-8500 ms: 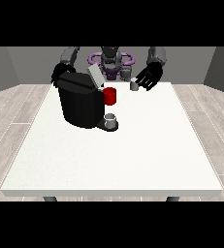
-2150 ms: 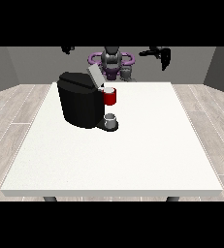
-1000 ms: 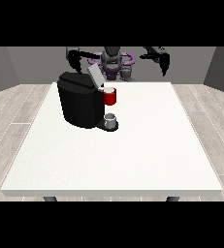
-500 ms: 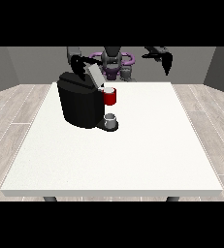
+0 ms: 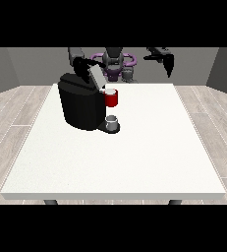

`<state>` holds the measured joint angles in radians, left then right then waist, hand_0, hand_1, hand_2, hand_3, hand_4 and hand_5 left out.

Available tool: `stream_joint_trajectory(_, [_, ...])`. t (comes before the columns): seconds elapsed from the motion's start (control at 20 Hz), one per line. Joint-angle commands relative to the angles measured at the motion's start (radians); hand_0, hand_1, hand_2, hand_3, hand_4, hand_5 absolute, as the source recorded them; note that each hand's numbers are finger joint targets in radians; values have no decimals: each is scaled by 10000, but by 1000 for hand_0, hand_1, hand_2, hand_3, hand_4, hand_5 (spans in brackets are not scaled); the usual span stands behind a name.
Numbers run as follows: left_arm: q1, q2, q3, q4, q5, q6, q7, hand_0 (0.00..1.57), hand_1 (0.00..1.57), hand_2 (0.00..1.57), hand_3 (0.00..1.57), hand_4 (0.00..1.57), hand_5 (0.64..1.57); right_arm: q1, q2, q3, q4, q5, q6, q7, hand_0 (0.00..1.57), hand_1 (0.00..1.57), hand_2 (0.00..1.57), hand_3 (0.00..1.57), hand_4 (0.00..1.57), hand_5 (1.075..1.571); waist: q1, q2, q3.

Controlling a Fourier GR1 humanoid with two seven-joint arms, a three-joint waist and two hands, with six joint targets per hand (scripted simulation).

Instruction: Insert the coffee pod into the coffee machine and close the lid

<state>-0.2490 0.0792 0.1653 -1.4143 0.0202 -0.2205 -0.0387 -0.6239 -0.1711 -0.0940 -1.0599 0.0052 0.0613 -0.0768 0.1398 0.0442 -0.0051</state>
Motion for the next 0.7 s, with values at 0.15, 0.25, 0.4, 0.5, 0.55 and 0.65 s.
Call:
stream_joint_trajectory(0.15, [-6, 90, -84, 152, -38, 45, -453, 0, 0, 0, 0, 0, 1571, -1044, 10, -7, 481, 148, -48, 346, 0, 0, 0, 0, 0, 1571, 128, 455, 50])
stream_joint_trajectory(0.25, [86, 336, 174, 483, 165, -166, -719, 0, 0, 0, 0, 0, 1571, -573, 202, 185, 419, 292, -24, -382, 0, 0, 0, 0, 0, 1571, -81, 628, 50])
stream_joint_trajectory(0.4, [-230, 479, 275, 428, 295, -26, -121, 0, 0, 0, 0, 0, 1571, -1113, 225, 320, 436, 363, -18, 460, 0, 0, 0, 0, 182, 1571, -64, 268, 50])
stream_joint_trajectory(0.5, [-577, 608, 492, 674, 445, -56, -547, 0, 0, 0, 0, 0, 1571, -1341, 382, 357, 520, 515, -270, 153, 0, 0, 0, 0, 154, 1571, -45, 712, 49])
stream_joint_trajectory(0.55, [138, -193, -297, 419, -231, 398, -881, 0, 0, 0, 0, 24, 1571, -1344, 266, 384, 561, 554, -167, 177, 0, 0, 0, 0, 214, 1571, 151, 583, 50])
stream_joint_trajectory(0.65, [192, 182, -60, 471, -93, 188, -825, 0, 0, 0, 0, 141, 1571, -1430, 164, 442, 423, 607, -119, 331, 0, 0, 0, 0, 0, 1571, 245, 420, 50])
